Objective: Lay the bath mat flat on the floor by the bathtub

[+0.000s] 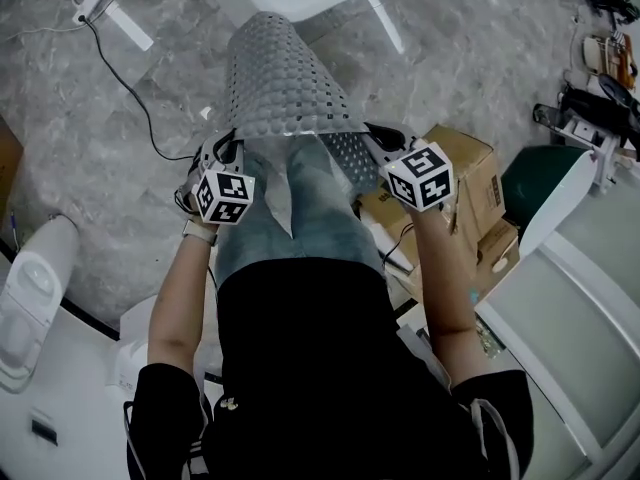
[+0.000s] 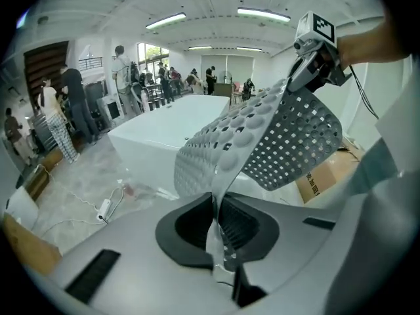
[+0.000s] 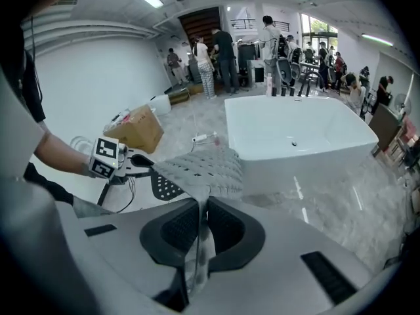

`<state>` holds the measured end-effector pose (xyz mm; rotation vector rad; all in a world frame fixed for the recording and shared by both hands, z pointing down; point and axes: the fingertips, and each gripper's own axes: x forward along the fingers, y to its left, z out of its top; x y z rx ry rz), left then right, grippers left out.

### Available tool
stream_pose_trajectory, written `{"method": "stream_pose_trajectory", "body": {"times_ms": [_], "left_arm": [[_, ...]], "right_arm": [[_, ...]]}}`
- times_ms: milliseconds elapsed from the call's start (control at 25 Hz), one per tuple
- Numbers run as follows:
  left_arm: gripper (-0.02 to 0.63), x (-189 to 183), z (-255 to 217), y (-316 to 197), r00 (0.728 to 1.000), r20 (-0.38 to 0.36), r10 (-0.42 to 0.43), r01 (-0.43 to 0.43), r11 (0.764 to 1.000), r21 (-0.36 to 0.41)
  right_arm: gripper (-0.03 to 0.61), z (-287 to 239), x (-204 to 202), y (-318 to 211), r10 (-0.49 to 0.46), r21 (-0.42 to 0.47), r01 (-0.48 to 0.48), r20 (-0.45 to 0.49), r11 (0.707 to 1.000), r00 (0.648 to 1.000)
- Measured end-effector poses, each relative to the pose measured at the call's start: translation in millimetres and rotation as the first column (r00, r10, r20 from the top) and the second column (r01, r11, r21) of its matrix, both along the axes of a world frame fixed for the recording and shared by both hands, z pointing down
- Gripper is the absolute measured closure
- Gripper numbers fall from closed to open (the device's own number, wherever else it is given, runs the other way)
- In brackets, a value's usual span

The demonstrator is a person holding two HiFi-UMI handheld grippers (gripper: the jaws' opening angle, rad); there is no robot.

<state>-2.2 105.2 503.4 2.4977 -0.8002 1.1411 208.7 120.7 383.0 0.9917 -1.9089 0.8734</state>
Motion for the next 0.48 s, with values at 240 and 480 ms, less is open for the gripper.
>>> {"method": "stream_pose_trajectory", "body": {"times_ms": [240,480], "left_arm": [[0.581,7,-19,11,0.997,0.025,0.075,-0.075,0.997,-0.001],[0.581,10,-26,18,0.997,0.030,0.074,-0.073,0.997,-0.014]], "right_arm": [[0.531,0,16,5,-0.016,0.027,0.016,-0.002,1.000,1.000],[0.531,-1,23,6,-0.045,0.037,0.045,0.000,0.998,0.999]]}}
